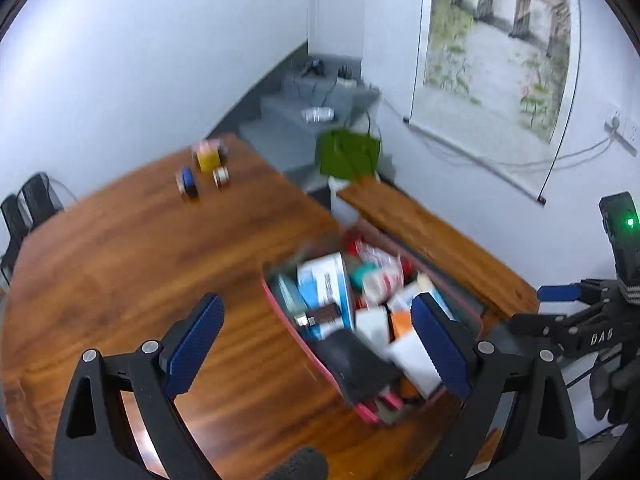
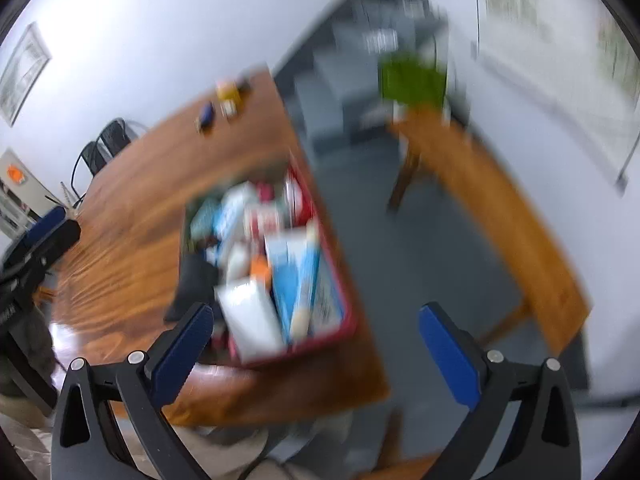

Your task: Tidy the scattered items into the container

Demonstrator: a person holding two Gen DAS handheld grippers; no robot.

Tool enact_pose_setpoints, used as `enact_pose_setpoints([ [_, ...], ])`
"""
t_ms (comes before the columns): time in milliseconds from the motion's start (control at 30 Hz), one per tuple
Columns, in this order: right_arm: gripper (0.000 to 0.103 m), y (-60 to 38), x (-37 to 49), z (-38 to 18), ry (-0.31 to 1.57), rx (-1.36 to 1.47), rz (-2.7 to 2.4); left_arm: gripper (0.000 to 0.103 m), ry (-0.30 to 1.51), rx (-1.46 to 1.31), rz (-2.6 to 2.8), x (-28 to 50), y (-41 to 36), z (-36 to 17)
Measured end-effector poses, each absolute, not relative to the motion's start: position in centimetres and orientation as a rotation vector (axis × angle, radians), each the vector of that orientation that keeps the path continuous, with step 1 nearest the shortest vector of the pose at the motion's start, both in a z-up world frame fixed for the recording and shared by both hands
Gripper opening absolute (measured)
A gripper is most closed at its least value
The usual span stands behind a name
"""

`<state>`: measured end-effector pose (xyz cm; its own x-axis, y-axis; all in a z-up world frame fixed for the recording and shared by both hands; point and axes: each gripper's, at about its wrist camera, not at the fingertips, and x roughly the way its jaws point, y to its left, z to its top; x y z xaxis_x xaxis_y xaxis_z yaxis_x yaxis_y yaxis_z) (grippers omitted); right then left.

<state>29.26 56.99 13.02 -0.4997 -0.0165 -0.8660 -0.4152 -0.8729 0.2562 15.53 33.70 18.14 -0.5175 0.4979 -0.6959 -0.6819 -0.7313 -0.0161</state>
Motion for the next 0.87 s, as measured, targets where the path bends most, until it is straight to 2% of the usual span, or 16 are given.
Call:
enact_pose_setpoints([
  [200,0.103,55.1,29.4,11.4,0.581,-1.517,2.455,0.097,0.341,-0.962,2.178,17.3,35.2,16.8],
  [867,0.103,53.6,30.3,11.0,0.502,-1.532,2.466,0.097,0.277,-1.070,2.065,18.1,37.2,15.0],
])
